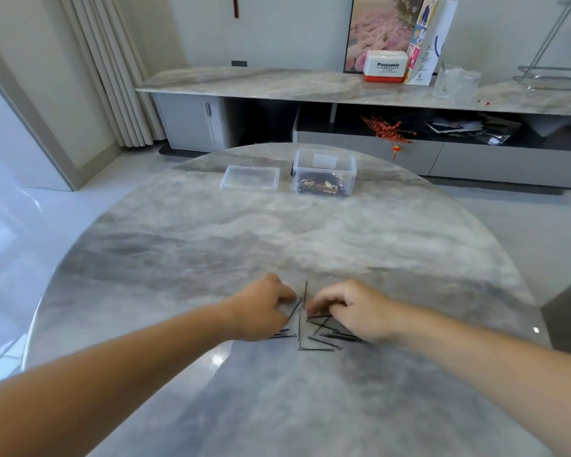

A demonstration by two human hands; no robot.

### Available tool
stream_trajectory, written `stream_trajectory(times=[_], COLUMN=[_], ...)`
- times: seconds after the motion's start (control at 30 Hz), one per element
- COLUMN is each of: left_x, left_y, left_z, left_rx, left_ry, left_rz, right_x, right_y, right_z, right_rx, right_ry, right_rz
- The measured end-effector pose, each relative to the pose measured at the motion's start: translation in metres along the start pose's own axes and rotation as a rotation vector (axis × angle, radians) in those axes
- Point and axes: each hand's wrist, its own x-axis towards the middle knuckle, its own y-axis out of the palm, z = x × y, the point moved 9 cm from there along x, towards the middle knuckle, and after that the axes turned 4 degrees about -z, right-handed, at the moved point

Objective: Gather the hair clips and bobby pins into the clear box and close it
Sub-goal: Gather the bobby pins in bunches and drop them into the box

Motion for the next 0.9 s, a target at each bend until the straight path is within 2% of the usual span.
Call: stream_trajectory(times=[0.23, 0.37, 0.57, 0.73, 0.9], left_x=[-0.019, -0.026, -0.021, -0.011, -0.009], left_y=[0.017, 0.010, 0.011, 0.006, -0.002], left_z=[-0.026, -0.012, -0.012, -0.015, -0.008], left_rx=[0.055, 0.077, 0.226, 0.136, 0.068], left_ry=[0.058, 0.039, -0.024, -0.012, -0.026], left_rz=[0.048, -0.020, -0.142, -0.165, -0.104], right_x=[-0.037, -0.041, -0.030, -0.026, -0.024], right_y=[-0.017, -0.014, -0.003, 0.005, 0.001], right_z=[-0.023, -0.021, -0.013, -0.009, -0.015], right_rx=[0.017, -0.012, -0.283, -0.213, -0.097], right_ry=[0.031, 0.008, -0.055, -0.081, 0.002], right_rz=[-0.104, -0.161, -0.160, -0.161, -0.214])
